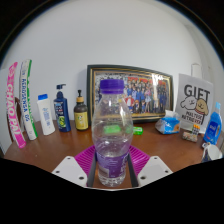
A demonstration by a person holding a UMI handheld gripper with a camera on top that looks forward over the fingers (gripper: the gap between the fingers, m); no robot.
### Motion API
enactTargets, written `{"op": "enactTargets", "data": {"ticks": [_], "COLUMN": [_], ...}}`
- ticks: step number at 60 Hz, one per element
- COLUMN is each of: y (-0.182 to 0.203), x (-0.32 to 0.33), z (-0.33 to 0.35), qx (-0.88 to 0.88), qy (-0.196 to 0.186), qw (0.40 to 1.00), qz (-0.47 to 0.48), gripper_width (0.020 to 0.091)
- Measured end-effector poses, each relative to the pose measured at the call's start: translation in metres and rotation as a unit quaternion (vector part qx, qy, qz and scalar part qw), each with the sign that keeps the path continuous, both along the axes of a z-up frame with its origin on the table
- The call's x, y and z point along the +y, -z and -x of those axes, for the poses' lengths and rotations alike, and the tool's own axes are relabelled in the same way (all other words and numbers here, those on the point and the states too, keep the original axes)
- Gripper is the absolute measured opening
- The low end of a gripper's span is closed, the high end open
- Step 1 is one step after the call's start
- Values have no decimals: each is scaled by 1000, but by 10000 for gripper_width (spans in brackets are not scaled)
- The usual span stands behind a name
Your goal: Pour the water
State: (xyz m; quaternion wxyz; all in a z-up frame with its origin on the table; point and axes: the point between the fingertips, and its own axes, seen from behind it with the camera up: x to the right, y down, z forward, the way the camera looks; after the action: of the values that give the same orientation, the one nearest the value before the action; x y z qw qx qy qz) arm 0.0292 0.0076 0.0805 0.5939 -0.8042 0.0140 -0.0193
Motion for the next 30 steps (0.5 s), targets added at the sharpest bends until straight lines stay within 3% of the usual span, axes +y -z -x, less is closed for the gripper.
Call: {"op": "enactTargets", "data": {"ticks": [4, 13, 20, 30], "y": [-1, -1, -18, -79], "x": [2, 0, -8, -31], "z": [2, 0, 0, 9], "qx": [0, 7, 13, 121], "qy": [0, 2, 0, -17], "qw": [1000, 1000, 1000, 992], "qz": [-8, 2, 3, -20], "gripper_width": [483, 339, 338, 340]}}
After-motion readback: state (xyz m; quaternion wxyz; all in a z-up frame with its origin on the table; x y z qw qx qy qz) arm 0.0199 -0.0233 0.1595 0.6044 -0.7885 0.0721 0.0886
